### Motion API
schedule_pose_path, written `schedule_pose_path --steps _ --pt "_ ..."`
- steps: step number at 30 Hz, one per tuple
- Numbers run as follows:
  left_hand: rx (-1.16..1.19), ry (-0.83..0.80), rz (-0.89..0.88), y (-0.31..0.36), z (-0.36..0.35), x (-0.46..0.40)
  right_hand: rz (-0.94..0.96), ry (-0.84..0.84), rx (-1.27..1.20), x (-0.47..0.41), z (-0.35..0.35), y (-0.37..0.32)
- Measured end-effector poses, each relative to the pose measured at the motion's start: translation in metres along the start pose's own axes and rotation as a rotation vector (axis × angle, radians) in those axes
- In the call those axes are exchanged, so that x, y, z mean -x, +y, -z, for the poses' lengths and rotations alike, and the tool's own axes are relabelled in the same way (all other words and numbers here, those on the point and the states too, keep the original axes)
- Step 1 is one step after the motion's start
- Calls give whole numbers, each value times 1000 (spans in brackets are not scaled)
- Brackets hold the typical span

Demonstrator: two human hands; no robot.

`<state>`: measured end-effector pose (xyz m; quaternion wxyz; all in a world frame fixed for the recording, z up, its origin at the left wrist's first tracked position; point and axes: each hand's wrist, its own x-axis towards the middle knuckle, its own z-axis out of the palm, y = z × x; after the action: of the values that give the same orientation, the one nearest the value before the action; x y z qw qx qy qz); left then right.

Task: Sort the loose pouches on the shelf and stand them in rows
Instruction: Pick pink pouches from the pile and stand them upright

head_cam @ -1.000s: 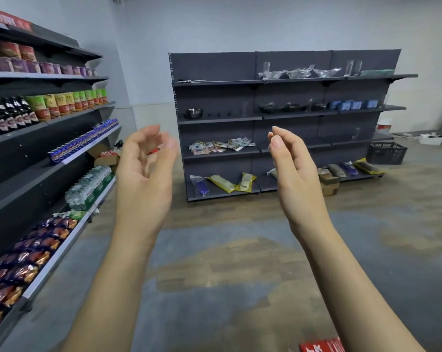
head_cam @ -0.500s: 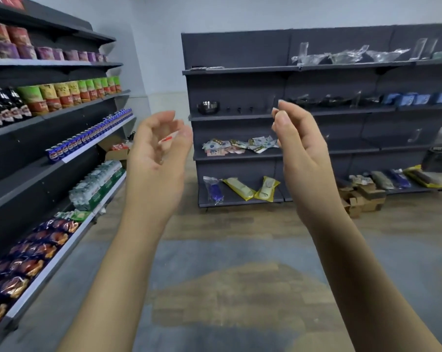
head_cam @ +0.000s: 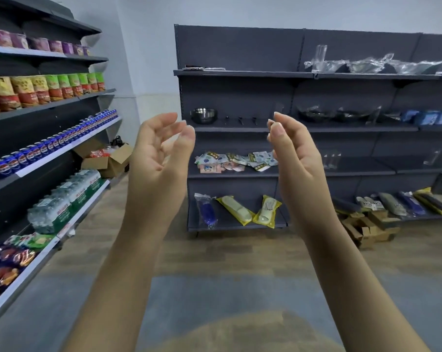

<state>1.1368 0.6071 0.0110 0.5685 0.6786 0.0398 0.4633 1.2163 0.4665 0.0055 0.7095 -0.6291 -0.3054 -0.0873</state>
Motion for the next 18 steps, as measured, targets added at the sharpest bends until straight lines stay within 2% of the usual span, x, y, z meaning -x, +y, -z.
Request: schedule_pose_path --steps 8,18 --pt "-8 -30 -49 -80 -26 -162 34 52 -11 -158 -41 70" --pt "-15 -68 -39 -180 -73 -275 42 43 9 -286 -62 168"
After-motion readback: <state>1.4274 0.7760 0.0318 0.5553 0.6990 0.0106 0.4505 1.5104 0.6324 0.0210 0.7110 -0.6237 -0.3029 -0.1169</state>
